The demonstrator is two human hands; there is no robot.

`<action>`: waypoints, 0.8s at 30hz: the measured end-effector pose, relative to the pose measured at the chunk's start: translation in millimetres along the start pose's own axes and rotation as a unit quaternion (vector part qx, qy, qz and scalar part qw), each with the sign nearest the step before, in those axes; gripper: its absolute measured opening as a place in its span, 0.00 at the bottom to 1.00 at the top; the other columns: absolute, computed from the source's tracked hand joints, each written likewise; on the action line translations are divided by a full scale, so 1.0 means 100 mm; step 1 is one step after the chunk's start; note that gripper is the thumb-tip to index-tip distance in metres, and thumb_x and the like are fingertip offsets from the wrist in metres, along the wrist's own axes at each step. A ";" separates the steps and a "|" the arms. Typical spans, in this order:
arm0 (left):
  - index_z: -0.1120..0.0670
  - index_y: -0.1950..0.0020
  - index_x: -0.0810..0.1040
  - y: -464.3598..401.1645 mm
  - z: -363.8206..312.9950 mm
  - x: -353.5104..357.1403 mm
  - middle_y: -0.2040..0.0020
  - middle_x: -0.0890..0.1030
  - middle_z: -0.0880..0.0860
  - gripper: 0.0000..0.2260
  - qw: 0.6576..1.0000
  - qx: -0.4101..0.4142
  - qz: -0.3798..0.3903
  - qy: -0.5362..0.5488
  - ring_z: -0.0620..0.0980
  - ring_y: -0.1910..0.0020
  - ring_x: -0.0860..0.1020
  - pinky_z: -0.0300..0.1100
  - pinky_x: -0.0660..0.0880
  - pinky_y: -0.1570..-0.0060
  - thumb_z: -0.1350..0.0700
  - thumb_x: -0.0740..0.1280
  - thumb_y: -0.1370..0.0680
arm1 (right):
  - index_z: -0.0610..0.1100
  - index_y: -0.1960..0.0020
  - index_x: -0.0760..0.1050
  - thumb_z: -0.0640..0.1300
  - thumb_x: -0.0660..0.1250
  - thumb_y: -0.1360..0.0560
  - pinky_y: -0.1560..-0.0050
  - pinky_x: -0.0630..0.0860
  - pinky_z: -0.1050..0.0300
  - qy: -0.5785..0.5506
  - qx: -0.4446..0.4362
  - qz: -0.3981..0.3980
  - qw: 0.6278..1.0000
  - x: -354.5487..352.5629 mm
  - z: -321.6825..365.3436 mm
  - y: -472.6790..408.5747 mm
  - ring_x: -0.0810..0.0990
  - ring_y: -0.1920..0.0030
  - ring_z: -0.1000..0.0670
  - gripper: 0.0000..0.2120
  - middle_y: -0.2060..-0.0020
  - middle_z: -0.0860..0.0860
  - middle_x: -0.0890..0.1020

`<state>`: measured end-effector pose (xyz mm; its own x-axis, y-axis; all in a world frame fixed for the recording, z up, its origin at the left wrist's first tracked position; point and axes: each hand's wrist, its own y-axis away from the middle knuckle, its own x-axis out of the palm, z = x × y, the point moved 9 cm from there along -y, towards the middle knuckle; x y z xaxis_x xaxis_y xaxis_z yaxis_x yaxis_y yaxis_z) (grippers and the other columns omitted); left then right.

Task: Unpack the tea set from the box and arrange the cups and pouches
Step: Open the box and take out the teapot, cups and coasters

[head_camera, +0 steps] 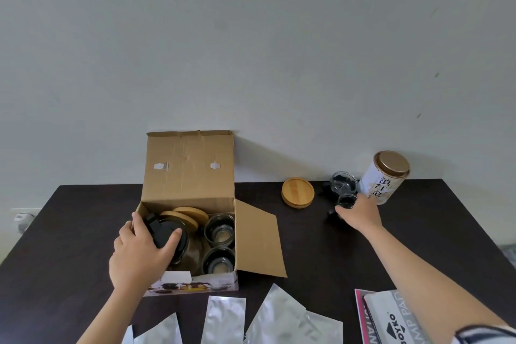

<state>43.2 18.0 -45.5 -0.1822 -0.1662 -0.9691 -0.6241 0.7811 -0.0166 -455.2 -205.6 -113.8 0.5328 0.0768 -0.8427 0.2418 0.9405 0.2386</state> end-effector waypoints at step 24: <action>0.57 0.23 0.50 0.03 -0.04 -0.04 0.28 0.64 0.62 0.45 1.000 0.004 -0.003 0.020 0.63 0.32 0.67 0.55 0.74 0.44 0.30 0.58 0.29 | 0.43 0.29 0.66 0.46 0.69 0.24 0.37 0.69 0.63 -0.178 -0.363 0.069 0.912 0.34 2.16 2.04 0.72 0.36 0.54 0.26 0.35 0.50 0.71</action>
<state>39.6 18.5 -40.8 -0.2094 -0.1945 -0.9583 -0.6197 0.7844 -0.0237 -212.5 -82.5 10.9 0.7789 0.2196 -0.5875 -0.3791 0.9111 -0.1619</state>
